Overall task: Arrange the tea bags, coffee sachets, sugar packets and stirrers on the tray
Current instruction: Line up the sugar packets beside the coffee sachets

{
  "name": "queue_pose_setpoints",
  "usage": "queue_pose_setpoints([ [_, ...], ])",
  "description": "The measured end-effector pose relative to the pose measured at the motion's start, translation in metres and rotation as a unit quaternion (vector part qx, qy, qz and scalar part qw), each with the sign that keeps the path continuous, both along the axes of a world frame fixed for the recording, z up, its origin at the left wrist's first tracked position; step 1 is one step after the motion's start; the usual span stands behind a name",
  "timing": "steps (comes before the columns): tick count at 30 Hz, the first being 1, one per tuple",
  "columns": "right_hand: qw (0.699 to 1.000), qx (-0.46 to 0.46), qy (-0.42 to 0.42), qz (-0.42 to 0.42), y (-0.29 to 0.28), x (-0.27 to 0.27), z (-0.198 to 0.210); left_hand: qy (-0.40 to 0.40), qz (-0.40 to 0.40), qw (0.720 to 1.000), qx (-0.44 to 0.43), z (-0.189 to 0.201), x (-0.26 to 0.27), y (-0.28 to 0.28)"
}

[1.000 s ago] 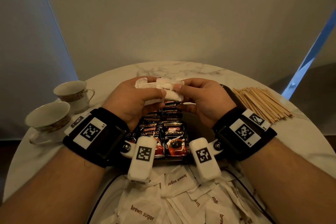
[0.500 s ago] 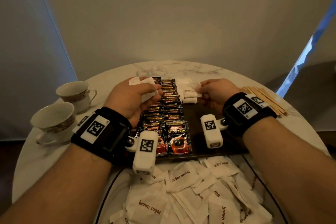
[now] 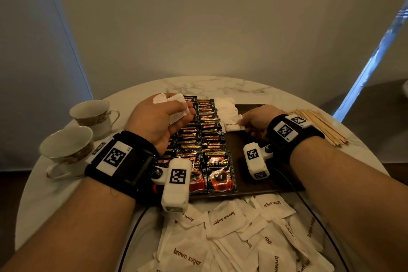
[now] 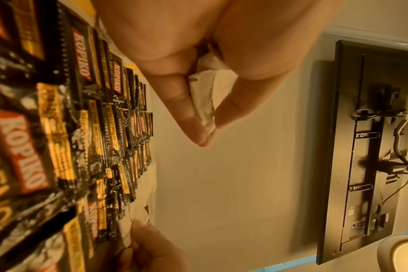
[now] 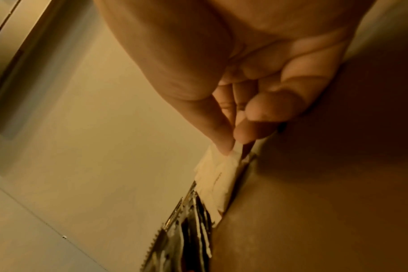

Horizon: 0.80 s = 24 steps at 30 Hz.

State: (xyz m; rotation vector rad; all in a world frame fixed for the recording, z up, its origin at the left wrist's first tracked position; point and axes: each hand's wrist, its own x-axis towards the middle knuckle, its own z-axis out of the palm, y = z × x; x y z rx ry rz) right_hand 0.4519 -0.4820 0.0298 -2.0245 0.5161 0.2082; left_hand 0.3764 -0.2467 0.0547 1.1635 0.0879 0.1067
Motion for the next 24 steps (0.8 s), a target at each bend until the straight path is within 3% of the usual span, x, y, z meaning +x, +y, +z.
queue_pose_setpoints([
  [9, 0.993, 0.118, -0.023, -0.016, -0.006, -0.006, -0.005, 0.002, 0.001, 1.0, -0.001, -0.001, 0.0, -0.001],
  [13, 0.992, 0.123, -0.037, -0.018, -0.011, -0.009, 0.0, 0.003, 0.0, 1.0, 0.003, -0.002, 0.0, 0.0],
  [17, 0.983, 0.173, -0.057, 0.017, -0.003, -0.011, 0.007, 0.018, -0.013, 1.0, -0.001, -0.003, 0.001, -0.001],
  [24, 0.978, 0.204, -0.01, 0.03, 0.014, -0.012, 0.003, 0.041, -0.028, 0.999, -0.003, -0.005, -0.003, -0.006],
])
